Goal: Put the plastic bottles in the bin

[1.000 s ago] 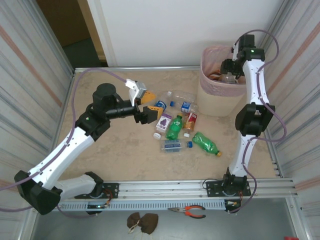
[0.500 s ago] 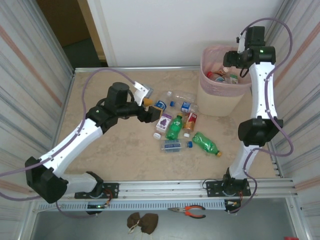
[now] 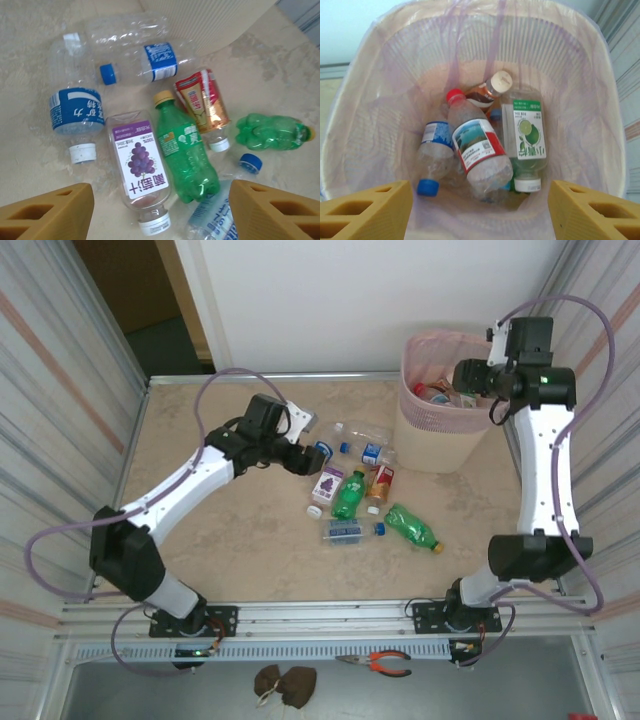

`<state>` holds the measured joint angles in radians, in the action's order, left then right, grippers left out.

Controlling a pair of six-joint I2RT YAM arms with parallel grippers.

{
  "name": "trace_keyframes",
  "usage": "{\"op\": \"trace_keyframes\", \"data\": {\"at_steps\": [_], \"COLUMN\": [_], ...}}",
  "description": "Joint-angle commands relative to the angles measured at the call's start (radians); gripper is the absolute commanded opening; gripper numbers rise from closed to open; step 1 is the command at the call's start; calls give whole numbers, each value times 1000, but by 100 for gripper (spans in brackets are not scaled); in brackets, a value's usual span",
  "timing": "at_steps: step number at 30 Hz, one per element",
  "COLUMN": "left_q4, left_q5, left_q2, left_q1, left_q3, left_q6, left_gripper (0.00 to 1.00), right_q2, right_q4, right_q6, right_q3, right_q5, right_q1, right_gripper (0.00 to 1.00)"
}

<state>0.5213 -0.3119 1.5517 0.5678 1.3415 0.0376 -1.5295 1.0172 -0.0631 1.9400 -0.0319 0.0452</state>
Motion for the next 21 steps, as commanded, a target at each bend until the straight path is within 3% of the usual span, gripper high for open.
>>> {"op": "trace_keyframes", "data": {"at_steps": [1, 9, 21], "left_q4": [64, 116, 131], "left_q5": [4, 13, 40], "left_q2": [76, 277, 470], "left_q1": [-27, -39, -69], "left_q3": [59, 139, 241], "left_q6": [-40, -100, -112], "left_gripper": [68, 63, 56], "right_q2": [88, 205, 253], "right_q4": [-42, -31, -11], "right_q6": [-30, -29, -22], "right_q3": [-84, -183, -222], "right_q5": [-20, -3, -3], "right_q1": [-4, 2, 4], "right_gripper": [71, 71, 71]}}
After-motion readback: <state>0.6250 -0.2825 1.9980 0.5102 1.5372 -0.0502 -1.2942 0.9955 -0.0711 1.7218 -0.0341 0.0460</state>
